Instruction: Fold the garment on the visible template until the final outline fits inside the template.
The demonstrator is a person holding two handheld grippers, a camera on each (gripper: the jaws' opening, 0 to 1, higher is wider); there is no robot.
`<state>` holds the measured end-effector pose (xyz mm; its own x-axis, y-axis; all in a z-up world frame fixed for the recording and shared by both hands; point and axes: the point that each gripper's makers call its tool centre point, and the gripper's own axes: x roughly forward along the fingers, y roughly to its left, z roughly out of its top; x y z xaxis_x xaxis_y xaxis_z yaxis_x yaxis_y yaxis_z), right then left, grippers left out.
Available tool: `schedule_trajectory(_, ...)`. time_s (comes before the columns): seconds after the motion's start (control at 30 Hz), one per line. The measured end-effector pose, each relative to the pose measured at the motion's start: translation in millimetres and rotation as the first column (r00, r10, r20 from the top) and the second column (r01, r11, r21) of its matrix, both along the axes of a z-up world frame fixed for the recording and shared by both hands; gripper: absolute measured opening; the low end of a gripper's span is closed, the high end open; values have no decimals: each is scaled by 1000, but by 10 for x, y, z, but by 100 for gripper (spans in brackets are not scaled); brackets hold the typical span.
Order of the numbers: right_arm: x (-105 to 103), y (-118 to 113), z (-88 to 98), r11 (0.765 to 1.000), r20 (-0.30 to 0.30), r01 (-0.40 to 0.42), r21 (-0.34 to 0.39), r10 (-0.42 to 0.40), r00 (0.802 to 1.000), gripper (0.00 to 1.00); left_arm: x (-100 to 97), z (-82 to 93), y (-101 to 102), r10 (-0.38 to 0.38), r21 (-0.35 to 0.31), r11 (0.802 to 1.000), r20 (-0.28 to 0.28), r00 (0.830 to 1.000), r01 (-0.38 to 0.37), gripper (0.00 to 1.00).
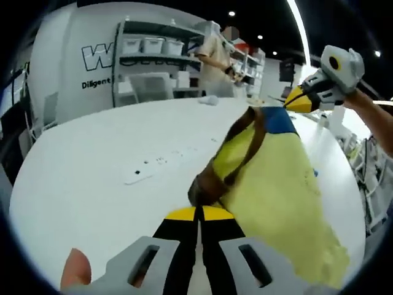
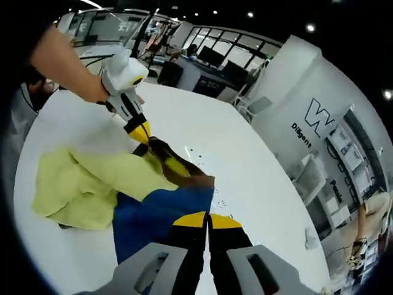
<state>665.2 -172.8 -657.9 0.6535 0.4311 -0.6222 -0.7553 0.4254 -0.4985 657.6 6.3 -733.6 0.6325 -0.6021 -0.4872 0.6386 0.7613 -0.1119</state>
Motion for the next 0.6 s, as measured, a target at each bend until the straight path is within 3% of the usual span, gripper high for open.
schedule_trajectory(0.13,145,-90,-101,998,19,51,-44,-50,999,0,-55,109,29,-2,12,1000,28,1000,2,0)
schedule_trajectory(0.3,328,-151,-294,989,38,106,-105,-103,994,0,-64,123,63,-7,31,1000,39,999,5,0)
schedule_trajectory(0.6,691,-89,-461,977,133,180,-117,-164,977,0,33,49,103,23,32,999,23,999,-23,0)
